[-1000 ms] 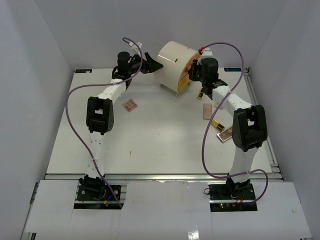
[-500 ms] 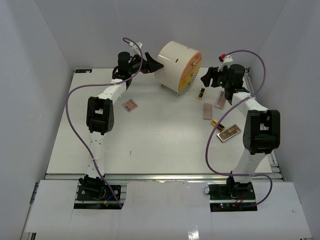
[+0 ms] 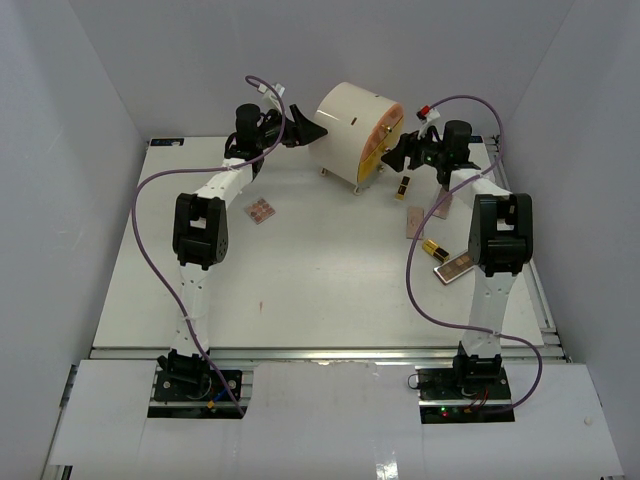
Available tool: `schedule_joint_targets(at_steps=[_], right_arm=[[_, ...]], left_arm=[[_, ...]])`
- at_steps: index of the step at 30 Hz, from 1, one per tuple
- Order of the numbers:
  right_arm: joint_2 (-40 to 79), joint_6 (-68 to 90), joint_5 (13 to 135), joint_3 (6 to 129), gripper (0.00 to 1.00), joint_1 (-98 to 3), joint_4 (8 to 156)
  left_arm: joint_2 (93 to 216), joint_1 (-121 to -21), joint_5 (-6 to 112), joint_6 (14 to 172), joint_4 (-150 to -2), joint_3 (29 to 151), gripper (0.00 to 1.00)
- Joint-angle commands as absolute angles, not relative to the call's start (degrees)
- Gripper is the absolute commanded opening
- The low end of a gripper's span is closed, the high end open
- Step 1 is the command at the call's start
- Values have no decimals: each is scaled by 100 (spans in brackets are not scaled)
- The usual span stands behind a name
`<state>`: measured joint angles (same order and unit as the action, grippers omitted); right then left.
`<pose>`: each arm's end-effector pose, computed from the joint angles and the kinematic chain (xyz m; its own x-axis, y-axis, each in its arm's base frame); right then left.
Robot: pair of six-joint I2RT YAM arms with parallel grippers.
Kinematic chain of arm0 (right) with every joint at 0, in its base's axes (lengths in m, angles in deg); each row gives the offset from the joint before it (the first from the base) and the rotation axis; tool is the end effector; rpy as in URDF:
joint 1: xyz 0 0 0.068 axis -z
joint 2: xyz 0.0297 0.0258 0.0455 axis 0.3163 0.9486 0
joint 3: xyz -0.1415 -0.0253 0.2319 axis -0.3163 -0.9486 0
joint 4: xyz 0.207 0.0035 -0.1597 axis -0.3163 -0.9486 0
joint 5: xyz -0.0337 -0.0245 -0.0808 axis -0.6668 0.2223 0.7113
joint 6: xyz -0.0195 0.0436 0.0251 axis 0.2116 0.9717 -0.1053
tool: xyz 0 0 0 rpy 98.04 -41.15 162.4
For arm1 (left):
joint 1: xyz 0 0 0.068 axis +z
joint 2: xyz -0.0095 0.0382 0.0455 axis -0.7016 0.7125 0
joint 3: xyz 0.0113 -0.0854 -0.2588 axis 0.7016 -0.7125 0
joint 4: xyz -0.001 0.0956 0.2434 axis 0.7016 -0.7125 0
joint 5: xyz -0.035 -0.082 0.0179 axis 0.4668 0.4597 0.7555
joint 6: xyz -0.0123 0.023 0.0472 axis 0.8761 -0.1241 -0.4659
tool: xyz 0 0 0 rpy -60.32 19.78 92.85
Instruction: Organize the makeup
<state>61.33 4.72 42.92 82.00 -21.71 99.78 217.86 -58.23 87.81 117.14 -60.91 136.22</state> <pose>0.4983 0.0507 0.2287 -0.2620 -0.0083 -0.9650 -0.6426 0.7475 0.1680 0.5482 -0.1584 0.2497 -0.5393 -0.3105 -0.7828 0.6411 0.4515 -0.6207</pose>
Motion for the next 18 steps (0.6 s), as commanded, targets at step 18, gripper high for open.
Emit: schedule_joint_targets(at_steps=[18], right_arm=[[6776, 863, 3401, 9294, 46, -2160, 10420]], left_arm=[[21498, -5871, 9012, 11802, -5901, 13633, 91]])
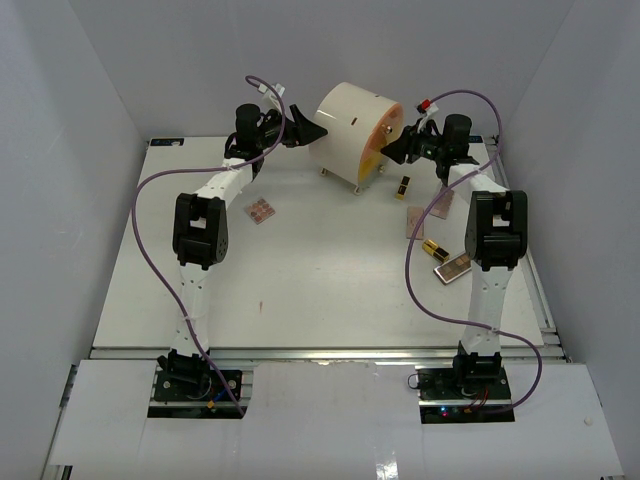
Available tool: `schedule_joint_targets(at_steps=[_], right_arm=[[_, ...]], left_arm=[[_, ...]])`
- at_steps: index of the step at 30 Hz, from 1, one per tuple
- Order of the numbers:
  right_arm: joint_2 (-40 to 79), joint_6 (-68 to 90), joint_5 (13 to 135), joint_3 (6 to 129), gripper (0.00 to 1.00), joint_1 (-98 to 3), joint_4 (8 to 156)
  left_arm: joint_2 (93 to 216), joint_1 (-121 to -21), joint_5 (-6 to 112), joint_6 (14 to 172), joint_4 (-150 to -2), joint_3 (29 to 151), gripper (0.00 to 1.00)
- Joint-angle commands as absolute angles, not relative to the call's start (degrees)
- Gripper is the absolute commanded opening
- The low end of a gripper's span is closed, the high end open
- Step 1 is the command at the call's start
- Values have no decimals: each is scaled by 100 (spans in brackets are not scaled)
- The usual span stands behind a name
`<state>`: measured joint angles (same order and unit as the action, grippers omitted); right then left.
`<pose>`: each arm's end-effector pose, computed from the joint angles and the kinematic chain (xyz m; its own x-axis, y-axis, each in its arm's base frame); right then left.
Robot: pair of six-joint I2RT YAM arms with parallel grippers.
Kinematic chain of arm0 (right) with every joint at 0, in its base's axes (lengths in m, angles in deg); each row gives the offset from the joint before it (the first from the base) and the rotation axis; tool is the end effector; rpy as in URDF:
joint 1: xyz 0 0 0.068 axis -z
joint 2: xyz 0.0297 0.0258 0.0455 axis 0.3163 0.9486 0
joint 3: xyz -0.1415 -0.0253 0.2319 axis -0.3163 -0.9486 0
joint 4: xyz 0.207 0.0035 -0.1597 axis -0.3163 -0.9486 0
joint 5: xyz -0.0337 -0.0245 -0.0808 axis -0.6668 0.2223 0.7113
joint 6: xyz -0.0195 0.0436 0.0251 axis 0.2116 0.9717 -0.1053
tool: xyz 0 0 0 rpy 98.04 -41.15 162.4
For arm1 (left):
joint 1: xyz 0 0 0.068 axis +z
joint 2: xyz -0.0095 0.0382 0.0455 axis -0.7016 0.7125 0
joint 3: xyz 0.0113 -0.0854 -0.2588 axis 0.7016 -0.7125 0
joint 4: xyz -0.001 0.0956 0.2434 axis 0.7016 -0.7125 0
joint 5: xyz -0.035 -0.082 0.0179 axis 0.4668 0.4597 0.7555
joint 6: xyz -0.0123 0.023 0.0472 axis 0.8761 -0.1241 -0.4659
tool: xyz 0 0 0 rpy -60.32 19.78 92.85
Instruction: Organize the makeup
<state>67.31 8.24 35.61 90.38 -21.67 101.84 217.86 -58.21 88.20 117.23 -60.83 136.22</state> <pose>0.5224 0.0550 0.2310 -0.2322 0.0357 -0.9720 -0.7285 0.6558 0.1981 0.5481 -0.1583 0.2498 -0.5413 -0.3083 -0.7823 0.6439 0.4464 -0.6214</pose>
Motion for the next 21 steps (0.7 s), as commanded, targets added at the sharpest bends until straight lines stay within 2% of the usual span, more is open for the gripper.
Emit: schedule_joint_targets(at_steps=[1, 8, 21], right_arm=[[6751, 871, 3409, 9260, 44, -2161, 10420], [6362, 762, 3453, 8675, 31, -2110, 10428], [5320, 560, 3344, 7099, 28, -1616, 10551]], left_arm=[[21498, -5871, 8995, 11810, -5901, 13625, 91], [21472, -5863, 8908, 11863, -5909, 13607, 91], [21423, -5832, 8719, 11942, -5910, 13461, 91]])
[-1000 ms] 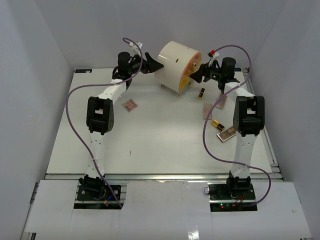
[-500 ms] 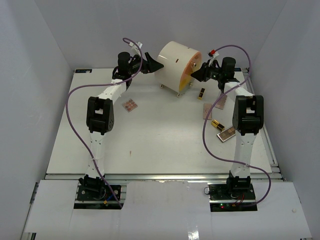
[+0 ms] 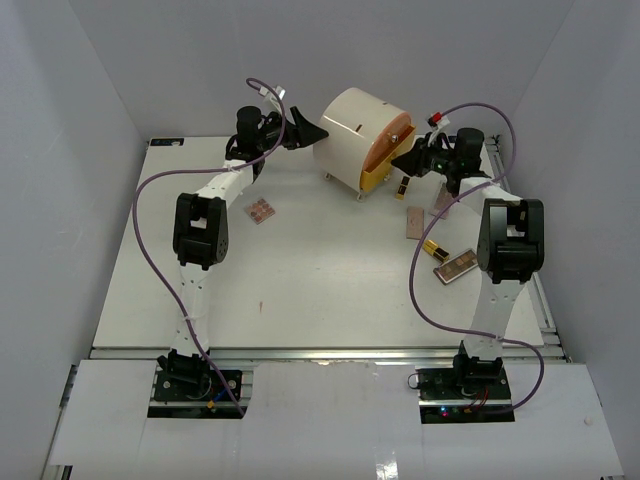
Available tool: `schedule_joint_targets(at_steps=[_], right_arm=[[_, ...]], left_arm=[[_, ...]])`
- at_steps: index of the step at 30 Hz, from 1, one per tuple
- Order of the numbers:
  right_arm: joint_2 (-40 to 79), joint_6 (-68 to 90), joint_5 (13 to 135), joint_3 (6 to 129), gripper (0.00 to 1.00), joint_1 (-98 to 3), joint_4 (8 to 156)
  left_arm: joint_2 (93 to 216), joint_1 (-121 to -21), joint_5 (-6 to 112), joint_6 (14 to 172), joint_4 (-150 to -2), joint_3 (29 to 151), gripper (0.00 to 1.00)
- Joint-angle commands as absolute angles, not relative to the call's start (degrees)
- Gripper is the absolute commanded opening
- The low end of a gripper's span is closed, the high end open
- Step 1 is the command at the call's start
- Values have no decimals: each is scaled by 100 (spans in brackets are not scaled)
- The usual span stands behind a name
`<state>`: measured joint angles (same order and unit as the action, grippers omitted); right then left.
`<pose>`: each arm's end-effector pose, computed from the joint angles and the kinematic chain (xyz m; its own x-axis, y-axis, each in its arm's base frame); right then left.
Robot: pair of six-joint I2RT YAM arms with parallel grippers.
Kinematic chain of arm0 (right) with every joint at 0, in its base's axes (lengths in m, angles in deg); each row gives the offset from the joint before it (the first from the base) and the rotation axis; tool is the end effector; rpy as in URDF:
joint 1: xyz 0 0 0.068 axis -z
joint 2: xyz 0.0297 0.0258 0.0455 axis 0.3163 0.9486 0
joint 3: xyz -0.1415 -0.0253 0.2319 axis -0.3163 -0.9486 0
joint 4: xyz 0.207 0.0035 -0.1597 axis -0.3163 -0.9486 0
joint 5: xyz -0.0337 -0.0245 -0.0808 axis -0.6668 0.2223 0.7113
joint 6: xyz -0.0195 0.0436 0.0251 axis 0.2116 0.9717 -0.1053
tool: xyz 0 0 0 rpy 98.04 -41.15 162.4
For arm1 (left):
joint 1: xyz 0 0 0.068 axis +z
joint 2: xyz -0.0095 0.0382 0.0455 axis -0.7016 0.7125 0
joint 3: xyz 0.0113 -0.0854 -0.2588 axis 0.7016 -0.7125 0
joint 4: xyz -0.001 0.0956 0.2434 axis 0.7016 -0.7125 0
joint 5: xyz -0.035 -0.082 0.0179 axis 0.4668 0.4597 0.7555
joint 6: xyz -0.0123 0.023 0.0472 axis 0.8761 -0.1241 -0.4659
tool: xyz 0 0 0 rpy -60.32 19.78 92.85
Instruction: Organize the makeup
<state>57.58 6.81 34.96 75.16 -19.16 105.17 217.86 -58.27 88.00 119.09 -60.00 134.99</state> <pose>0.4783 0.0318 0.2295 -0.2499 0.0278 -0.9679 -0.7051 0.6798 0.2016 0.5473 -0.1587 0.2437 -0.5662 -0.3226 -0.7585 0.6205 0.4389 -0.6499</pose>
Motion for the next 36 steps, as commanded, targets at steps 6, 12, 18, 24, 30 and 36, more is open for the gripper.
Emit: schedule_joint_targets(at_steps=[6, 12, 18, 24, 30, 36], right_arm=[[4890, 459, 3330, 6586, 28, -1469, 10530], [4619, 284, 3377, 6380, 28, -1426, 10340], [4500, 270, 3440, 6283, 28, -1379, 10264], [4338, 265, 3433, 6167, 28, -1279, 10232], [4239, 265, 3418, 6137, 49, -1273, 10145], [3801, 97, 3601, 5924, 71, -1273, 9992]], left_arm=[[21436, -5818, 8645, 11975, -5927, 13498, 91], [21348, -5804, 8596, 11906, -6044, 13545, 91], [21253, -5770, 8577, 11913, -6084, 13555, 91], [21109, -5736, 8563, 11899, -6108, 13440, 91], [20911, -5687, 8474, 11861, -6208, 13356, 92], [20264, -5513, 8161, 11763, -6235, 12829, 96]])
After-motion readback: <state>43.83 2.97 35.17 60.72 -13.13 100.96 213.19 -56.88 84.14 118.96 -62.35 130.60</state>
